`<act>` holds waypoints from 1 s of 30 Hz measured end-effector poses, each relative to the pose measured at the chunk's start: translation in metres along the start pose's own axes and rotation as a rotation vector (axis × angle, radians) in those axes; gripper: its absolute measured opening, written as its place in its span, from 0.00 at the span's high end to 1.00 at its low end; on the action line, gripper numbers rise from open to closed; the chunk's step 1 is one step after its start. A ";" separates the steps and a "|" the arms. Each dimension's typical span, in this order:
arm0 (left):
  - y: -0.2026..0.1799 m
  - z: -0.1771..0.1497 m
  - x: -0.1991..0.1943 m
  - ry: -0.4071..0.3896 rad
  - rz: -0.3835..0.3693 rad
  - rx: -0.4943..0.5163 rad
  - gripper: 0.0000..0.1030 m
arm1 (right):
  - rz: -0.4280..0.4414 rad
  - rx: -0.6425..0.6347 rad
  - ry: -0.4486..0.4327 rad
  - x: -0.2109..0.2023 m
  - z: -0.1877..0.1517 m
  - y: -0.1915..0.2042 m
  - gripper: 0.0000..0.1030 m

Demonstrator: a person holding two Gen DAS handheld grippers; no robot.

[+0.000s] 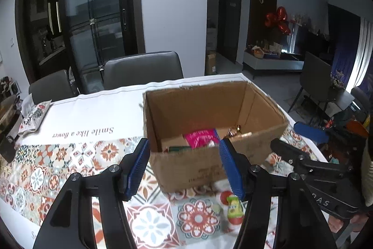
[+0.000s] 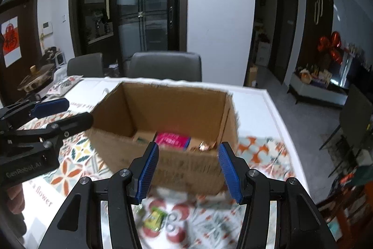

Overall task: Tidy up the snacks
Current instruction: 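Return to the pile and grasp the green-yellow candy with the right tool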

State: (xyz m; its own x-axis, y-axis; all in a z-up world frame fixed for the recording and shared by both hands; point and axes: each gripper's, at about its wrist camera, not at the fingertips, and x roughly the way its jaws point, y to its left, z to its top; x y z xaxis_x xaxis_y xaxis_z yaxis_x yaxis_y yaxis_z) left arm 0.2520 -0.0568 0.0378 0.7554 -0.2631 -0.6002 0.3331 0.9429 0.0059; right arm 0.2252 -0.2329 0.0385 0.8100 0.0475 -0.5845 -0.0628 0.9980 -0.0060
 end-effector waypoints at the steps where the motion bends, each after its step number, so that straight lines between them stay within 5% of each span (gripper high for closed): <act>1: 0.000 -0.004 -0.002 0.002 0.003 0.001 0.41 | 0.010 0.008 0.008 0.001 -0.005 0.001 0.47; 26: -0.007 -0.097 0.046 0.212 0.012 -0.008 0.43 | 0.078 0.099 0.254 0.059 -0.092 0.026 0.48; 30: -0.006 -0.104 0.053 0.237 0.007 -0.010 0.43 | 0.097 0.110 0.292 0.071 -0.096 0.029 0.58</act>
State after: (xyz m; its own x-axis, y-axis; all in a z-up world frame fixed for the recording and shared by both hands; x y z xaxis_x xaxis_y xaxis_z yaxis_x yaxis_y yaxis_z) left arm 0.2317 -0.0548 -0.0768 0.6039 -0.2020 -0.7710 0.3218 0.9468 0.0040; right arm 0.2250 -0.2044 -0.0815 0.6008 0.1442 -0.7863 -0.0554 0.9887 0.1390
